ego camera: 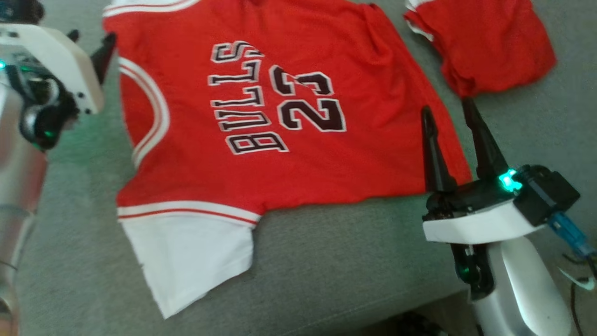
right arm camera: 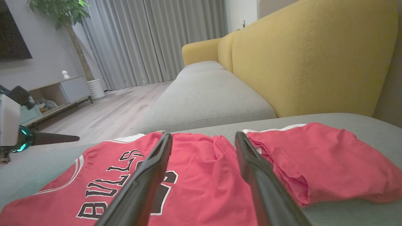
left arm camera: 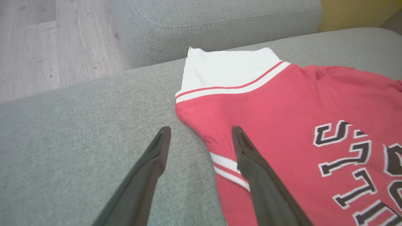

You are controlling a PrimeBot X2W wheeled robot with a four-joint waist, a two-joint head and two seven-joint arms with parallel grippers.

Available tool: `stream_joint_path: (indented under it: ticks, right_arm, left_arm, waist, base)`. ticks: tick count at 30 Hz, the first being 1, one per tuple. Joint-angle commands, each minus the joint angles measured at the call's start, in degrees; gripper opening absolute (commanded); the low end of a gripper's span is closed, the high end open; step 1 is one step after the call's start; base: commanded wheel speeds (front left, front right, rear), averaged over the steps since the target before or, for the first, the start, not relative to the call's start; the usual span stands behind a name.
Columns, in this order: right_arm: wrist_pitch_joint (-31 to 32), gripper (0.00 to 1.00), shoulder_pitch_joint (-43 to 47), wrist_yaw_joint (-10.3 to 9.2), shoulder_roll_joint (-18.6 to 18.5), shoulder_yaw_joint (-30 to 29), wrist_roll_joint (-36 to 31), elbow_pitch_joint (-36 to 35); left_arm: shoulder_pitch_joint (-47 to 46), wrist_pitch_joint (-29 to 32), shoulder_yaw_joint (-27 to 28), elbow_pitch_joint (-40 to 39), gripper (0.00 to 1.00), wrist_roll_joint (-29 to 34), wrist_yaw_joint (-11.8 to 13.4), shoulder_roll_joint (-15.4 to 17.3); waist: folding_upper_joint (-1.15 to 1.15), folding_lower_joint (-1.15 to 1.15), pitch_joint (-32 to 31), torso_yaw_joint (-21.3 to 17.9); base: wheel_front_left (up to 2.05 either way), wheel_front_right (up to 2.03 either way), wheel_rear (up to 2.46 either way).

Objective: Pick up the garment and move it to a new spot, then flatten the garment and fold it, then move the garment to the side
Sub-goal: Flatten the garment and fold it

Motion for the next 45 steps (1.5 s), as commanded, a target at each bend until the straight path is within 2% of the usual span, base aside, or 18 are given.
stream_joint_path:
  ticks: [1,10,19,20,22,29,41,45]
  right_arm:
    - [-0.80,1.00,-1.37,0.37,-0.20,1.42,0.61,-1.72]
    - [-1.34,1.00,-1.66,0.37,-0.20,2.26,1.83,-1.28]
    - [-1.41,1.00,-1.77,0.37,-0.20,2.36,2.41,-2.14]
    - [-1.41,1.00,-1.76,0.37,-0.20,2.30,2.41,-2.26]
    - [-1.41,1.00,-1.73,0.37,-0.20,2.18,2.39,-2.47]
    - [-1.42,1.00,-1.69,0.37,-0.20,2.10,1.94,-2.91]
    - [-1.42,1.00,-1.72,0.37,-0.20,1.98,0.57,-2.38]
    - [-1.42,1.00,-1.86,0.37,-0.20,2.02,0.06,-2.10]
  left_arm:
    - [-3.96,0.54,1.16,0.22,1.00,-0.53,0.10,3.22]
    - [-6.46,1.67,-1.16,6.33,1.00,-2.40,0.09,4.63]
    - [-7.94,3.24,-4.21,10.01,1.00,-1.65,0.09,5.49]
    - [-8.01,3.63,-4.72,10.36,0.45,-1.55,0.09,5.55]
    - [-8.25,3.67,-5.30,10.77,0.00,-1.72,0.09,5.74]
    - [-10.31,-2.02,-6.39,13.15,0.00,0.63,0.61,7.23]
    - [-14.67,-11.03,-9.87,19.32,0.00,7.48,5.26,8.85]
    - [-16.43,-18.40,-10.03,19.19,0.00,9.17,7.21,8.77]
  waist:
    - [0.00,-0.01,2.41,-2.86]
    - [0.00,-0.01,4.48,-5.96]
    - [0.00,-0.01,5.51,-6.93]
    - [0.00,-0.01,5.59,-6.96]
    - [0.00,-0.01,5.74,-6.96]
    - [0.00,-0.01,5.96,-6.42]
    - [0.00,-0.01,4.69,-3.93]
    - [0.00,-0.01,4.44,-3.15]
  base:
    - [0.00,0.00,0.00]
    - [0.00,0.00,0.00]
    - [0.00,0.00,0.00]
    - [0.00,0.00,0.00]
    - [0.00,0.00,0.00]
    - [0.00,0.00,0.00]
    - [0.00,0.00,0.00]
    - [0.00,0.00,0.00]
